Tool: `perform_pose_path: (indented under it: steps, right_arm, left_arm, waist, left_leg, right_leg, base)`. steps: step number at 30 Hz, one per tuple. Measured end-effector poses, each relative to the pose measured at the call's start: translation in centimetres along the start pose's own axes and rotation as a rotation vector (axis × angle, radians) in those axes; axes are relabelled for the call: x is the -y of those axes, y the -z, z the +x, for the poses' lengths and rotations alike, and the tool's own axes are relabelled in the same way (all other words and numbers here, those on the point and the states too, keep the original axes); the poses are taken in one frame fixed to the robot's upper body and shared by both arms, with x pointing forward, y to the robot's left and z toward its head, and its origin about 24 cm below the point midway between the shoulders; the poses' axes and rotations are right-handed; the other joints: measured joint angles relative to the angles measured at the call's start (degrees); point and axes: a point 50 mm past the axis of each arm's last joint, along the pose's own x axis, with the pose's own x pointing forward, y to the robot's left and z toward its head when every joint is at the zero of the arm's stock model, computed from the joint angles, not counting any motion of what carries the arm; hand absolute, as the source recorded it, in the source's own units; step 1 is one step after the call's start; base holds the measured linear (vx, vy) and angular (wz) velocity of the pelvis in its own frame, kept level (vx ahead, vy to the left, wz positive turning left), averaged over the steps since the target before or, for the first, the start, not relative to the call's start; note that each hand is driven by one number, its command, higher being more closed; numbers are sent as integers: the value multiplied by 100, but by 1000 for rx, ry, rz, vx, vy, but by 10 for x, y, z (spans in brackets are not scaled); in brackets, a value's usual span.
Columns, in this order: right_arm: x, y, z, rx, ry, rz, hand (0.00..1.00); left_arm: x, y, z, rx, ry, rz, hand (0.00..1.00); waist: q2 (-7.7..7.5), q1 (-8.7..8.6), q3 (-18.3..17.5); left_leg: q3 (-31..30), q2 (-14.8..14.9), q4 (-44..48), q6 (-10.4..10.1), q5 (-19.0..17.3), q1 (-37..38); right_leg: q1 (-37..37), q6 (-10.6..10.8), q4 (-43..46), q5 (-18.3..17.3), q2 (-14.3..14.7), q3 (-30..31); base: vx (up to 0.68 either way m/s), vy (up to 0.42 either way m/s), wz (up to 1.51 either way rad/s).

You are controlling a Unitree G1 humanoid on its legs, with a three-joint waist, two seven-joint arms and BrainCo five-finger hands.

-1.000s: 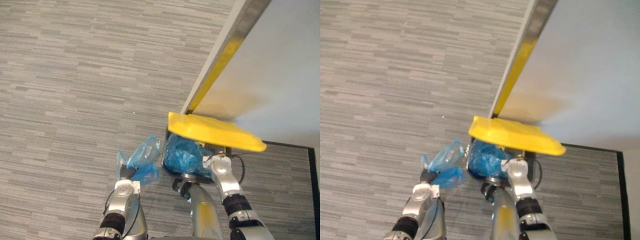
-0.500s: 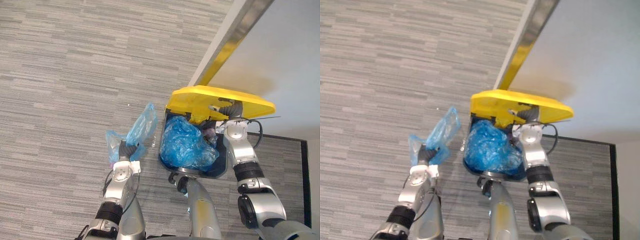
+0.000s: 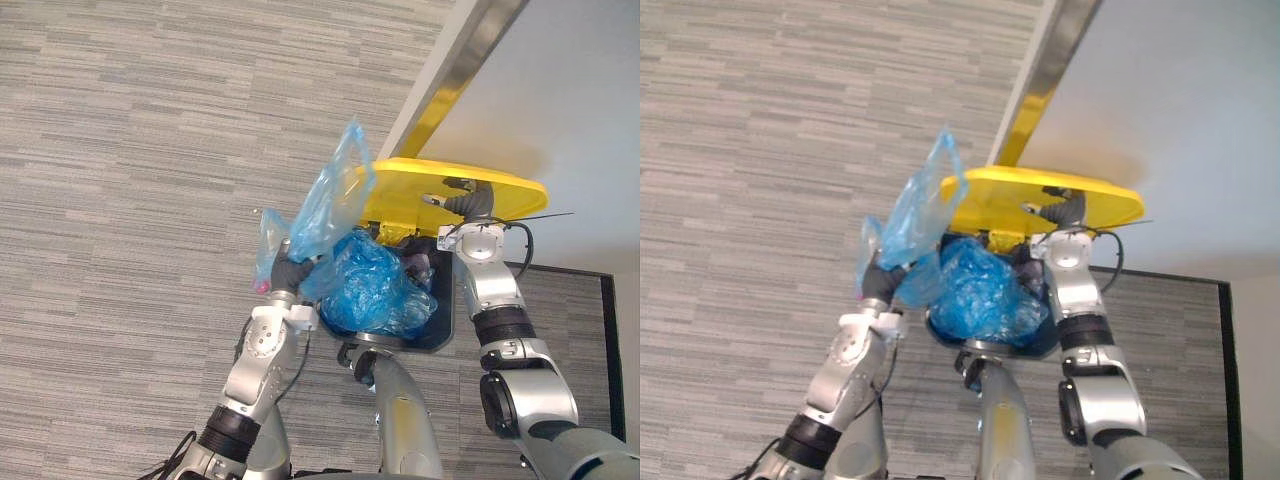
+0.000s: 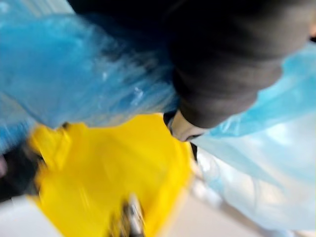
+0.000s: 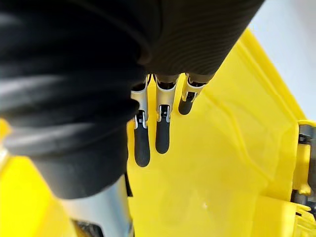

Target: Gather rubbish on tea table into small bin, then transfer packed bag to large trash can.

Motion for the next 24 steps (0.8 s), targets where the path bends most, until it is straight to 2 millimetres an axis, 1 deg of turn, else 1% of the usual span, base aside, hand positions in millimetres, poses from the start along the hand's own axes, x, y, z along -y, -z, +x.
perform_pose_path:
  steps: [3, 6, 9, 11, 12, 15, 17, 18, 19, 24]
  right_arm:
    - [-3, -6, 4, -1, -12, 5, 0]
    - [-7, -10, 5, 1, -20, 12, 0]
    - [-10, -18, 7, 19, -25, 23, 0]
    - [-12, -25, 9, 28, -29, 29, 0]
    - [-14, -29, 9, 36, -32, 34, 0]
    - [-15, -37, 11, 55, -30, 42, 0]
    - [-16, -45, 12, 75, -28, 45, 0]
    - [-17, -48, 12, 87, -26, 46, 0]
    - [-17, -55, 12, 110, -19, 52, 0]
    - [-22, -85, 5, 238, -23, 61, 0]
  left_arm:
    - [24, -5, 2, 22, 95, -38, 100]
    - [44, -8, 7, 40, 167, -51, 100]
    - [52, -11, 9, 62, 200, -5, 100]
    - [52, -6, 12, 50, 199, 32, 100]
    - [51, 1, 17, 28, 194, 78, 100]
    - [48, 21, 27, -55, 191, 204, 100]
    - [41, 35, 31, -116, 173, 287, 100]
    - [39, 39, 34, -135, 164, 321, 100]
    - [36, 45, 40, -166, 161, 372, 100]
    - [25, 55, 59, -237, 94, 495, 100]
  waist:
    - [1, 1, 0]
    - [3, -7, 2]
    - [3, -20, 2]
    - [6, -87, 4]
    - [11, -131, 8]
    - [25, -161, 30]
    - [29, -180, 57]
    - [27, -203, 75]
    - [28, -231, 154]
    - [10, -383, 256]
  left_leg:
    - [89, -5, 16, 1, 0, -3]
    - [194, -8, 28, 0, 0, -3]
    - [318, -6, 40, 10, -7, -7]
    - [351, -2, 107, 68, -42, -51]
    - [353, 3, 151, 76, -71, -97]
    - [421, -9, 237, 95, -90, -201]
    - [451, -24, 291, 111, -108, -271]
    - [437, -18, 329, 117, -120, -328]
    - [414, -15, 366, 122, -123, -375]
    - [429, 5, 513, 127, -152, -819]
  right_leg:
    - [3, -14, -162, 128, 56, 80]
    - [6, -30, -307, 255, 100, 155]
    - [-9, -24, -460, 378, 151, 262]
    - [-16, -33, -548, 442, 178, 295]
    - [-21, -11, -605, 494, 190, 299]
    - [-81, -38, -696, 590, 189, 349]
    - [-142, -13, -711, 624, 185, 389]
    - [-176, -12, -712, 636, 186, 383]
    - [-193, -21, -717, 649, 184, 371]
    - [-566, 40, -802, 733, 222, 401]
  base:
    - [-15, 40, -16]
    - [-10, 46, -16]
    - [0, 51, -19]
    - [-7, 45, -14]
    - [-18, 43, -8]
    - [-31, 41, -7]
    - [-28, 24, -8]
    - [-37, 8, 2]
    - [-45, -4, 3]
    - [-30, -11, -4]
